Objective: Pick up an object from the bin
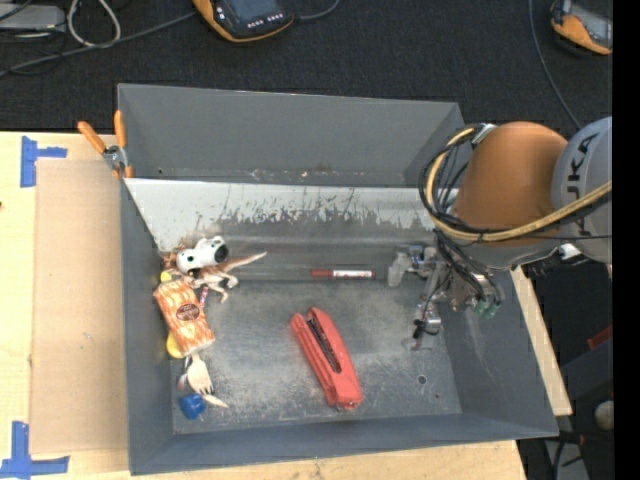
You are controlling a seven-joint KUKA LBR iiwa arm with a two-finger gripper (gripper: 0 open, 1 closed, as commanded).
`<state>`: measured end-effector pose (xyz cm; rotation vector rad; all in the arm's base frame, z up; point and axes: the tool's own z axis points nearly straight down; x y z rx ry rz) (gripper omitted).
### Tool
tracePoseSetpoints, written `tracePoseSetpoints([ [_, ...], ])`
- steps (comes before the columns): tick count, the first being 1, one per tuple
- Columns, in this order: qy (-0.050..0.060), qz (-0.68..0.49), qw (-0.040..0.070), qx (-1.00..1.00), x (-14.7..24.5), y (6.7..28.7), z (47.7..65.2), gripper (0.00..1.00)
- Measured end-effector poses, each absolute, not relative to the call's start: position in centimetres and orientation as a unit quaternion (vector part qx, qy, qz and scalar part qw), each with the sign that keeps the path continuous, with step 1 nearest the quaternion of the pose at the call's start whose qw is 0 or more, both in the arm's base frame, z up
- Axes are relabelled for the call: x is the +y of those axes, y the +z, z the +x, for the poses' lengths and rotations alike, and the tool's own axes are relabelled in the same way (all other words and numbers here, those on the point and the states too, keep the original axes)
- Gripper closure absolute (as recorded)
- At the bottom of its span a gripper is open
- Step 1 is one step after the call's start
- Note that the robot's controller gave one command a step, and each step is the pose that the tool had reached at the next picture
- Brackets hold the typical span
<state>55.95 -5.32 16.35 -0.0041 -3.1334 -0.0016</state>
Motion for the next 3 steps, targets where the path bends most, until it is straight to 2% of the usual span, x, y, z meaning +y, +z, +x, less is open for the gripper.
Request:
tracePoseSetpoints([
  [1,0.000,0.000,0.001,-1.000,-5.3,16.7,56.1,0.00],
  [2,0.000,0.029,0.002,-1.000,-1.7,15.9,54.1,0.00],
  [3,0.000,0.037,-0.001,-0.999,0.2,11.2,54.0,0.00],
])
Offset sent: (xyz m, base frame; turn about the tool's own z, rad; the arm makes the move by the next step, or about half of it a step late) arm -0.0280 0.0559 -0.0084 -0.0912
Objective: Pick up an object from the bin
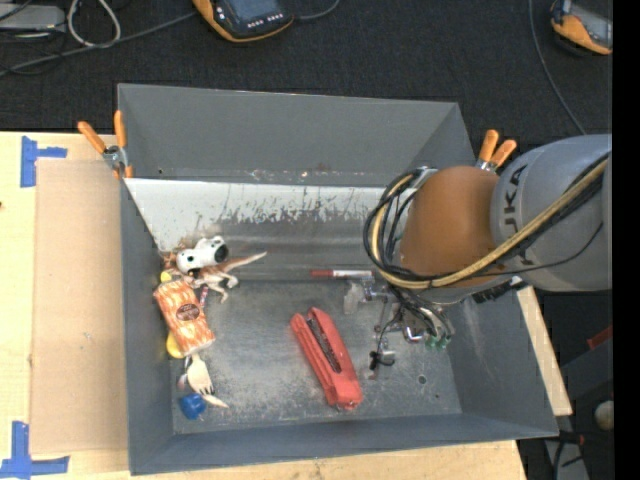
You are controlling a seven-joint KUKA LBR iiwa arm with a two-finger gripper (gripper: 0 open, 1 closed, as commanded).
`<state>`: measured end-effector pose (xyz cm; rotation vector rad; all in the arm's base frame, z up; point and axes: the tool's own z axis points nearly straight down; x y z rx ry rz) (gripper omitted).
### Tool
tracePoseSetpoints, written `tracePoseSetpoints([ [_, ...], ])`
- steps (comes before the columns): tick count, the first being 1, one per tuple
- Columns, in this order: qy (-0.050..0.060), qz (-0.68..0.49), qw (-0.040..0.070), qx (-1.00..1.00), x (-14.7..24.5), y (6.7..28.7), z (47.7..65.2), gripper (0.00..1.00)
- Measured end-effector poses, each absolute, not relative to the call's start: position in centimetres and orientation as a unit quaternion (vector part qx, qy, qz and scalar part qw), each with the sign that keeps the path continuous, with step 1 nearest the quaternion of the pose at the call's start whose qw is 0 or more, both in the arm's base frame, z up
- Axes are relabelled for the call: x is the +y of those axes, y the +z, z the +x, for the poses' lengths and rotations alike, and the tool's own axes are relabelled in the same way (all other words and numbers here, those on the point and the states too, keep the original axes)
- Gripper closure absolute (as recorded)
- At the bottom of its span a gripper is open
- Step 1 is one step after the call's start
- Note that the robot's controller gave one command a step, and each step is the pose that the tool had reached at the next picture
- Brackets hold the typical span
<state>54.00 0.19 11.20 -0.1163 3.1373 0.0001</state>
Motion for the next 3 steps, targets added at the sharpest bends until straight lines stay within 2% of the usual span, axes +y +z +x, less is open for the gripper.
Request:
tracePoseSetpoints([
  [1,0.001,-0.037,0.000,0.999,1.3,15.4,53.8,0.00],
  [2,0.001,0.019,-0.003,1.000,5.6,9.1,51.0,0.00],
  [3,-0.001,-0.100,0.003,0.995,8.1,9.0,51.1,0.00],
])
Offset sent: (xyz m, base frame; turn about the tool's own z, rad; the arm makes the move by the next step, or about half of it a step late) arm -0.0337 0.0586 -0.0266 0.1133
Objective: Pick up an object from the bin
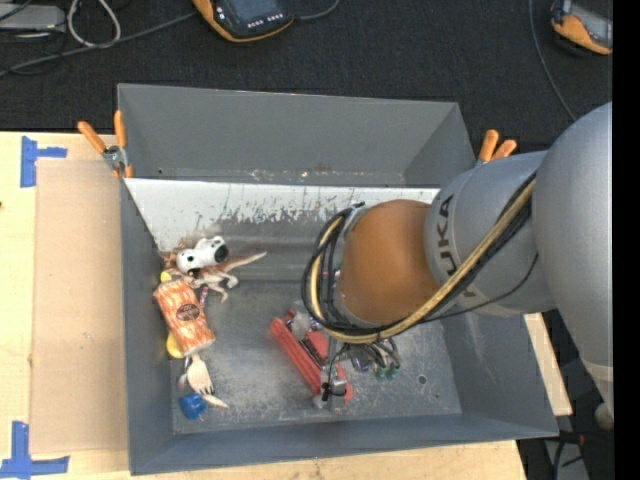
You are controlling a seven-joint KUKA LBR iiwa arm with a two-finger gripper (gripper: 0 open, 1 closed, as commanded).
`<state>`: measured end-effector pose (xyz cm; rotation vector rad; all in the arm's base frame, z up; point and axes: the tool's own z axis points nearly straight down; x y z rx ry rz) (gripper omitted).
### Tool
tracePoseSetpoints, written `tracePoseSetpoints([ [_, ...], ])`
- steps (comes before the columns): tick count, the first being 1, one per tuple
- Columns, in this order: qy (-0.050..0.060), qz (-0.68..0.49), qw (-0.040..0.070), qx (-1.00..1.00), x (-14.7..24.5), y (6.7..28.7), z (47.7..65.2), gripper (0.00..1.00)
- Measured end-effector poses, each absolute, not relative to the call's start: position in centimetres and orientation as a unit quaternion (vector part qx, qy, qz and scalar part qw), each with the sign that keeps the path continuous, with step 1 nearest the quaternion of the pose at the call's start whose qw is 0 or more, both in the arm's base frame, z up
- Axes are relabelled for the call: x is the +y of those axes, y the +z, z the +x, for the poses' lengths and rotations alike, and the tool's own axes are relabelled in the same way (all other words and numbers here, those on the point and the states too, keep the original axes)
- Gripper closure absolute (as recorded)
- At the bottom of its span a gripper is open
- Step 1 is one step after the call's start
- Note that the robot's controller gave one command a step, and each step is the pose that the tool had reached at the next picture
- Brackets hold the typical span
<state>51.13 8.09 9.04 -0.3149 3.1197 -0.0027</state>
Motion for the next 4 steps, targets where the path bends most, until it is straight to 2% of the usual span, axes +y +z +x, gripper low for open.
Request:
tracePoseSetpoints([
  [1,0.002,-0.082,0.003,0.997,6.7,8.9,52.0,0.00],
  [2,0.002,0.049,0.003,0.999,6.9,8.3,52.4,0.00],
  [3,0.003,-0.166,0.012,0.986,1.3,7.8,60.2,1.00],
  [4,0.003,-0.166,0.012,0.986,1.3,7.8,60.2,1.00],
])
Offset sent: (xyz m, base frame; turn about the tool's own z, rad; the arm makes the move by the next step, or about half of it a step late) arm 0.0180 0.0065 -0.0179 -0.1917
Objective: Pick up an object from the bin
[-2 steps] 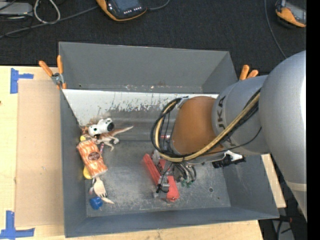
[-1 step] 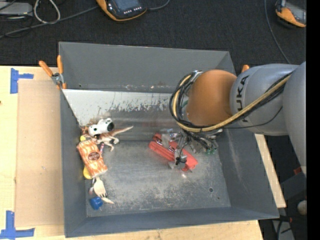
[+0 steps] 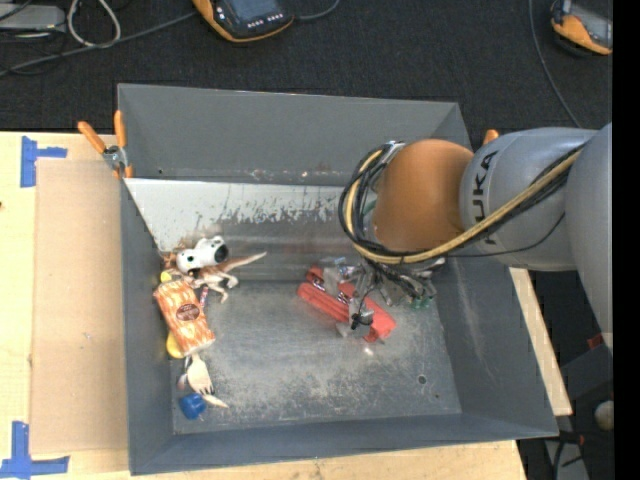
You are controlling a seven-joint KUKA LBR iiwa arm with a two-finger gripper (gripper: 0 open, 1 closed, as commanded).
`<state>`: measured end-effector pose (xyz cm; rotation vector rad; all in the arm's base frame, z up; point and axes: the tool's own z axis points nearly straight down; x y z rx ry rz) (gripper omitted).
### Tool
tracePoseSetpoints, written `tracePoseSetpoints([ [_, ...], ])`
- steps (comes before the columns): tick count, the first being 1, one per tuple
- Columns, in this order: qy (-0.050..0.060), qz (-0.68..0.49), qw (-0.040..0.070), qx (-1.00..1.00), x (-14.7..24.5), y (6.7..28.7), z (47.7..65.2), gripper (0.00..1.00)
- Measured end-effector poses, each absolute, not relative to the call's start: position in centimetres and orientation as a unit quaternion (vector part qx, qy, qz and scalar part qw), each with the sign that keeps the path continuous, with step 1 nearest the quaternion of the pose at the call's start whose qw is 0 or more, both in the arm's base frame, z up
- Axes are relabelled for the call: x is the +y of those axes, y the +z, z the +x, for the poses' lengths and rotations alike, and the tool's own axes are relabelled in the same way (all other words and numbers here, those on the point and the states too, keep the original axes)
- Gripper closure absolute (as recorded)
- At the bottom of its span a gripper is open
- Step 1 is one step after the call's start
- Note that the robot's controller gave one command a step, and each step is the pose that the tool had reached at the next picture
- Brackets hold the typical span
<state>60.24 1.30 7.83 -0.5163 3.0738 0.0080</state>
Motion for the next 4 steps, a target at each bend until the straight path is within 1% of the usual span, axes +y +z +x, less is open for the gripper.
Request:
tracePoseSetpoints([
  [1,0.002,-0.199,0.015,0.980,-3.7,9.2,60.5,1.00],
  [2,0.002,-0.197,0.013,0.980,-5.6,9.0,60.8,1.00],
  [3,0.004,-0.150,0.010,0.989,-5.8,16.0,61.1,1.00],
  [4,0.006,-0.114,0.007,0.993,-6.0,19.4,60.0,1.00],
])
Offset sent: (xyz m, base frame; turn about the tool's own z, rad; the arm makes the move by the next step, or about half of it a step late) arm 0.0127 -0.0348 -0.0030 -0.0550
